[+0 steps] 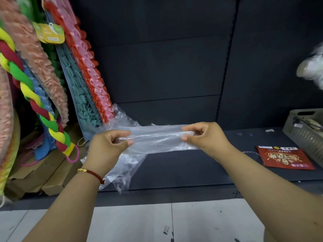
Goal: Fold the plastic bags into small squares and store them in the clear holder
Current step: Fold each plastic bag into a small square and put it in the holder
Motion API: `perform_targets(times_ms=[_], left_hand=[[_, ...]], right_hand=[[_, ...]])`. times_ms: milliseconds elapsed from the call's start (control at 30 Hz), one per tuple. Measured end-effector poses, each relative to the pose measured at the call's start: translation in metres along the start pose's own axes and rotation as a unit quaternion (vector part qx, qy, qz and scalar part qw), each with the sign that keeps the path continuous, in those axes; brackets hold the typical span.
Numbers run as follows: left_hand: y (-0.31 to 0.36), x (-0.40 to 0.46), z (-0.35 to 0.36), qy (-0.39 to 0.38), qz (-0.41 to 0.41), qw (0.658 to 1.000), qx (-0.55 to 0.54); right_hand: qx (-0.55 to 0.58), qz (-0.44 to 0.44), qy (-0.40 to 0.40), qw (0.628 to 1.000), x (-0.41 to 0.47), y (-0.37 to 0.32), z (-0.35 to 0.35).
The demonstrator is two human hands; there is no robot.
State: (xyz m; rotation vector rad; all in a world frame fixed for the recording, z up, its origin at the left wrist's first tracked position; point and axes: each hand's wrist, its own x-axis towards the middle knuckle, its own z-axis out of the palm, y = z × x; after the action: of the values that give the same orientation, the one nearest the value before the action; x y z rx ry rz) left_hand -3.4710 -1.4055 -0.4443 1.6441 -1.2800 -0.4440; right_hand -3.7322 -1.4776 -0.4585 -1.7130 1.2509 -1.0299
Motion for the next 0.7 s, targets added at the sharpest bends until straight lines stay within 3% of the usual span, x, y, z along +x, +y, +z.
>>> perform_targets(times_ms=[200, 300, 500, 567, 700], left_hand=[[-0.001, 0.004, -0.003, -0.003, 0.044, 0.994, 0.1], [-0.004, 0.008, -0.004, -0.01, 0.06, 0.994, 0.093], [0.006, 0.003, -0.001, 0.004, 0.024, 0.997, -0.068], [0.014, 0.0, 0.003, 0.002, 0.037, 0.997, -0.073], [0.027, -0.004, 0.013, -0.063, 0.06, 0.993, -0.075]], right_hand=[[-0.086, -0.004, 0.007, 0.996, 0.005, 0.003, 0.002], [-0.121, -0.003, -0.018, 0.993, 0.007, 0.006, 0.003], [-0.21, 0.044, -0.208, 0.954, 0.002, 0.007, 0.004], [-0.177, 0.063, -0.262, 0.947, -0.002, 0.007, 0.008], [0.022, 0.093, -0.325, 0.941, -0.014, -0.001, 0.023]])
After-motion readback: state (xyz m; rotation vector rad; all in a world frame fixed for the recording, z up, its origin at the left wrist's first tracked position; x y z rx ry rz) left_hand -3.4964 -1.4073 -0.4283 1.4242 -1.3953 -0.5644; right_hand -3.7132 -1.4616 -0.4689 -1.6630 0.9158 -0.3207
